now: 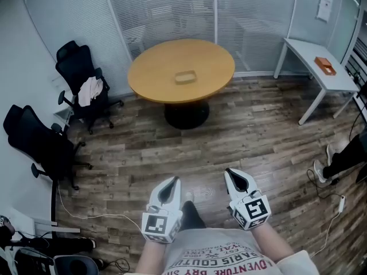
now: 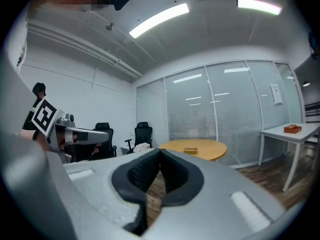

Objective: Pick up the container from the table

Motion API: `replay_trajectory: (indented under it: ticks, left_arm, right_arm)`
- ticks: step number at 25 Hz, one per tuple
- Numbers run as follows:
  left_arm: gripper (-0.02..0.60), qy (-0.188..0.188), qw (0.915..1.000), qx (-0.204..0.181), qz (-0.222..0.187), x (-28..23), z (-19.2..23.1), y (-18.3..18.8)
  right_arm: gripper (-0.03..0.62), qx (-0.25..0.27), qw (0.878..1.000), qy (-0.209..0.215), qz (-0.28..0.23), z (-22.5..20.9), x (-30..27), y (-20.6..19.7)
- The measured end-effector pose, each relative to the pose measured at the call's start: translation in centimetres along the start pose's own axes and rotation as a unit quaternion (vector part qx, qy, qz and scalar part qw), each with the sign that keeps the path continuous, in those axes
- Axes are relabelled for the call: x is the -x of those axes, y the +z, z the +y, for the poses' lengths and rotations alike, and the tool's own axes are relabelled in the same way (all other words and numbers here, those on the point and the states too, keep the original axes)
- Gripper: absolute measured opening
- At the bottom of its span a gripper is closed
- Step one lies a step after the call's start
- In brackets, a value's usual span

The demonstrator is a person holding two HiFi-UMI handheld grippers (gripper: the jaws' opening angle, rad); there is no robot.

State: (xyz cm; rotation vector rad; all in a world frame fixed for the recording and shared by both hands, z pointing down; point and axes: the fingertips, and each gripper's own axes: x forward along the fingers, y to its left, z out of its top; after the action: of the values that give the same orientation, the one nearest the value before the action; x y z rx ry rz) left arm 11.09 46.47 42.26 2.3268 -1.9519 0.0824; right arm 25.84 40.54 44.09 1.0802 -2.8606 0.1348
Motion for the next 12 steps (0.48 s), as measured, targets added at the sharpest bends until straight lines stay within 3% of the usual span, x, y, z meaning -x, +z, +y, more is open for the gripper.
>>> replay_trajectory:
  ticks: [12]
  left_arm:
    - [0.006,-0.024,0.9996,0.01,-0.011,-11.6,13.5,3.0]
  right_arm:
    - [0.003,0.006,1.0,-0.014,0.006,-2.4,-17.0,3.3]
